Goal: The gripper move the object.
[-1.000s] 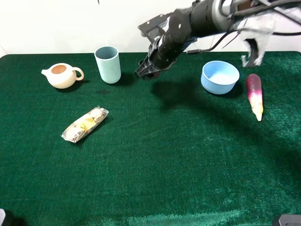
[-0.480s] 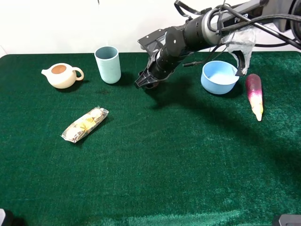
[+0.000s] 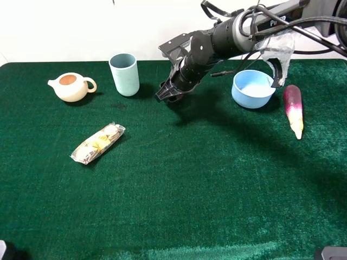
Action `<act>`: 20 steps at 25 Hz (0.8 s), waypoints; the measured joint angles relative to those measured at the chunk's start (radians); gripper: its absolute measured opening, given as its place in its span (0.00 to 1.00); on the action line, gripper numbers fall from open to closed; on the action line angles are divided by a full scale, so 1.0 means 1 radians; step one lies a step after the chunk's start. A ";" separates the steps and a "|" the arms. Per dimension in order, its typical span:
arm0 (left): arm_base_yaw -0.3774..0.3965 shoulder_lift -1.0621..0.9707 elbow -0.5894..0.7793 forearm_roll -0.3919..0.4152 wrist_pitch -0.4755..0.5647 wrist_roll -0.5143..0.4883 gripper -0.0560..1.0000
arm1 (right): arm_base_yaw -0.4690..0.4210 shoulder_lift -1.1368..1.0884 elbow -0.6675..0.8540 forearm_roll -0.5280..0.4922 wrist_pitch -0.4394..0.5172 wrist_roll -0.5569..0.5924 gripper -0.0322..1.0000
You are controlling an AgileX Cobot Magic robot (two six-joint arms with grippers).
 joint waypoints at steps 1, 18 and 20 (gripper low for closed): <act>0.000 0.000 0.000 0.000 0.000 0.000 0.85 | 0.000 0.000 0.000 0.000 0.000 -0.016 0.47; 0.000 0.000 0.000 0.000 0.000 0.000 0.85 | 0.000 0.000 0.000 0.004 0.017 -0.054 0.70; 0.000 0.000 0.000 0.000 0.000 0.000 0.85 | 0.000 0.000 0.000 0.004 0.017 -0.055 0.70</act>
